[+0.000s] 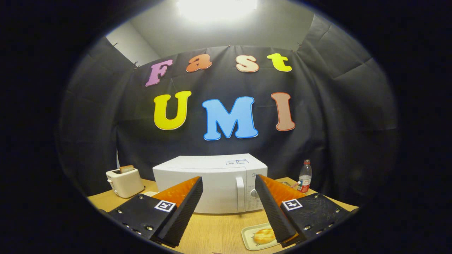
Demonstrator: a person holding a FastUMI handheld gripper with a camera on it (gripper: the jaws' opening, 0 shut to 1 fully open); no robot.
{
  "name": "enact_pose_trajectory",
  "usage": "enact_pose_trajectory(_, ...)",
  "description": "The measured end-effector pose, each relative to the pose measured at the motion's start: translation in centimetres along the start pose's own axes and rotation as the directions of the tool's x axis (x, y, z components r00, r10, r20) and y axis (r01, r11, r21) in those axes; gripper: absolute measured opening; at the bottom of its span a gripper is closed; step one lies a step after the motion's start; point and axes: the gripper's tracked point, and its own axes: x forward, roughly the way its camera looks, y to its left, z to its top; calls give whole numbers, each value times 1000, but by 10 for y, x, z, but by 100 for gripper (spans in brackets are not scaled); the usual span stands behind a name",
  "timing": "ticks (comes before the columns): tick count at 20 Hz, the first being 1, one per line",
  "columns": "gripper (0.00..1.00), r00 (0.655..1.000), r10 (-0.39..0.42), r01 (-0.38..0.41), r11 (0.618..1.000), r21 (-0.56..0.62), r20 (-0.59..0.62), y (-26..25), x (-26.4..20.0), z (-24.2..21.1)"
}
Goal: Open the microwave, put the food inside, and close the microwave door.
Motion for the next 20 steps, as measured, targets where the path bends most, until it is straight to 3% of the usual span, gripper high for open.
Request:
enact_pose_trajectory(11, 94, 1000, 7, -8, 1000, -18, -11, -6, 72, -52)
enact_pose_trajectory(20, 94, 988, -37, 34, 999, -24, -151, -28, 143, -120)
